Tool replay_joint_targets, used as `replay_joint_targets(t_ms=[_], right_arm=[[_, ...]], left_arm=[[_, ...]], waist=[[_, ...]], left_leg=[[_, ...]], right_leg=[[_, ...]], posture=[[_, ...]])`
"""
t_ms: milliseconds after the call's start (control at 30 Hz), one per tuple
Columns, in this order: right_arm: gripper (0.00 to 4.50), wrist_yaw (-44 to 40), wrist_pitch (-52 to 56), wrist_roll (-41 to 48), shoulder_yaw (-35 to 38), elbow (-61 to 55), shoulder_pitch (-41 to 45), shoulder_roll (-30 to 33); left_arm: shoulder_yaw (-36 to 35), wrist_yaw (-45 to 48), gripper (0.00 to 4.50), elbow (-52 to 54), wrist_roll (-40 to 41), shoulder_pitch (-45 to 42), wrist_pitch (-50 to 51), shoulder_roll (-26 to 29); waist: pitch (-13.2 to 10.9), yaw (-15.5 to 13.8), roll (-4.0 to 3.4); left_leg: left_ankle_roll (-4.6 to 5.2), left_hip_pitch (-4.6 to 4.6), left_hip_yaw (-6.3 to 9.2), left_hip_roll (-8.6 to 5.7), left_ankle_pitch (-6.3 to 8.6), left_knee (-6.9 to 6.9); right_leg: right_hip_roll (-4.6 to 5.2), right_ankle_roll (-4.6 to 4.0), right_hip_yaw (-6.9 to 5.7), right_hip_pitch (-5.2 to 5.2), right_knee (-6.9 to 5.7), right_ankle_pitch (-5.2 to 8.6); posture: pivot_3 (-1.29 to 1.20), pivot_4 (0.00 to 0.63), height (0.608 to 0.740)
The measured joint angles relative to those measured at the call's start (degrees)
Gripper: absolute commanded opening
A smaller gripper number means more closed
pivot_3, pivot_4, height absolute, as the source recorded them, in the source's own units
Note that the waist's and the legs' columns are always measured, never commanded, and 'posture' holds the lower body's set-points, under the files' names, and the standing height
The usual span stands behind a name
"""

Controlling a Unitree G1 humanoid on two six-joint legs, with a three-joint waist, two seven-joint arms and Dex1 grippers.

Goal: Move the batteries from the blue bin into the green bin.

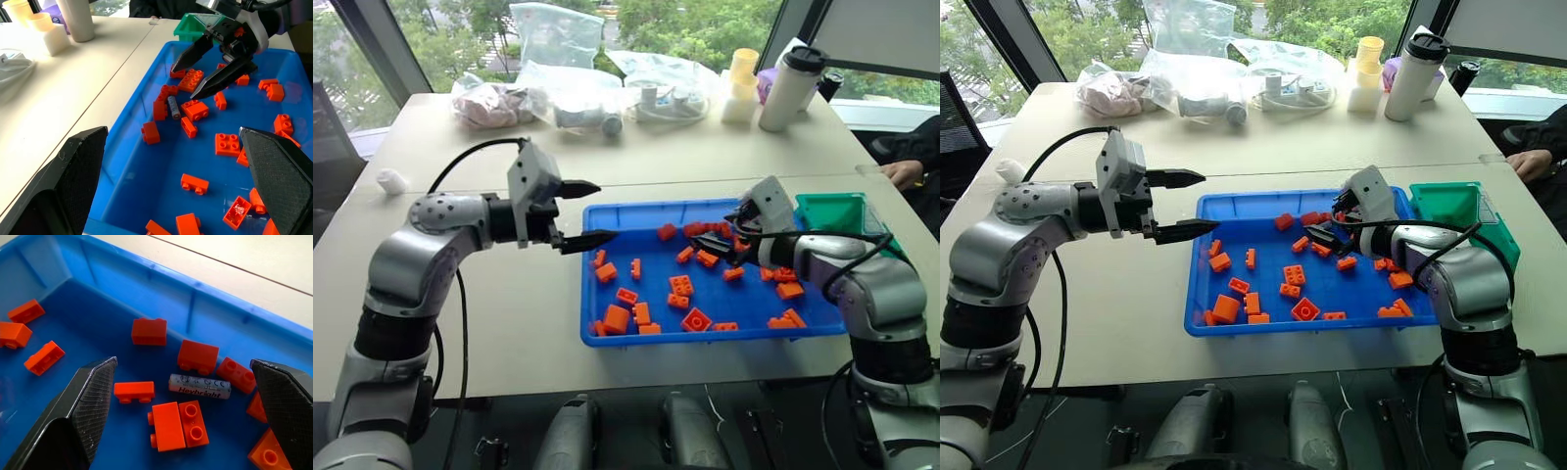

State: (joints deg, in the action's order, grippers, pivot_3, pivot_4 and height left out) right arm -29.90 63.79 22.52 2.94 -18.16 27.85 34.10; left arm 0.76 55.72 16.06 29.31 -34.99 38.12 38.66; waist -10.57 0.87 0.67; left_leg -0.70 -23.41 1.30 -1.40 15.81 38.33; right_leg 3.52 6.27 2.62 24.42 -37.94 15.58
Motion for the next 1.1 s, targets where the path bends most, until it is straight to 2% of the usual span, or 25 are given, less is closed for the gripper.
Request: replay_joint_targets(t_ms=[467, 967, 1067, 1100], right_arm=[[4.45, 7.69, 2.12, -3.48, -4.68, 5.83, 2.33, -4.59], [4.45, 9.58, -0.32, -5.70, -5.07, 11.67, 4.15, -6.62], [3.74, 9.60, -1.38, -6.65, -5.80, 12.43, 4.47, -6.75], [3.28, 9.59, -1.83, -6.79, -5.97, 12.89, 4.66, -6.80]], left_arm=[[2.41, -1.08, 4.50, 2.68, -0.56, 2.21, 0.29, -0.13], [2.84, -1.36, 4.50, 2.89, -1.62, 2.87, -0.32, -0.15], [2.86, -1.36, 4.50, 2.86, -1.78, 2.87, -0.35, -0.25], [2.89, -1.37, 4.50, 2.87, -1.81, 2.87, -0.35, -0.33]], waist=[[0.00, 0.05, 0.00], [0.00, 0.10, 0.00], [0.00, 0.10, 0.00], [0.00, 0.11, 0.00]], left_leg=[[0.00, 0.00, -0.02, -0.01, 0.00, -0.01], [-0.01, 0.00, -0.02, 0.00, 0.00, -0.02], [0.00, 0.00, -0.02, 0.00, 0.00, -0.02], [-0.01, 0.00, -0.02, 0.00, 0.00, -0.02]], right_leg=[[-0.01, 0.00, 0.00, 0.03, -0.01, 0.00], [-0.02, 0.00, 0.00, 0.03, -0.01, 0.00], [-0.02, 0.00, 0.00, 0.03, -0.01, 0.00], [-0.02, 0.00, 0.00, 0.03, -0.01, 0.00]], posture=[[0.00, 0.150, 0.740], [0.00, 0.150, 0.740], [0.00, 0.150, 0.740], [0.00, 0.150, 0.740]])
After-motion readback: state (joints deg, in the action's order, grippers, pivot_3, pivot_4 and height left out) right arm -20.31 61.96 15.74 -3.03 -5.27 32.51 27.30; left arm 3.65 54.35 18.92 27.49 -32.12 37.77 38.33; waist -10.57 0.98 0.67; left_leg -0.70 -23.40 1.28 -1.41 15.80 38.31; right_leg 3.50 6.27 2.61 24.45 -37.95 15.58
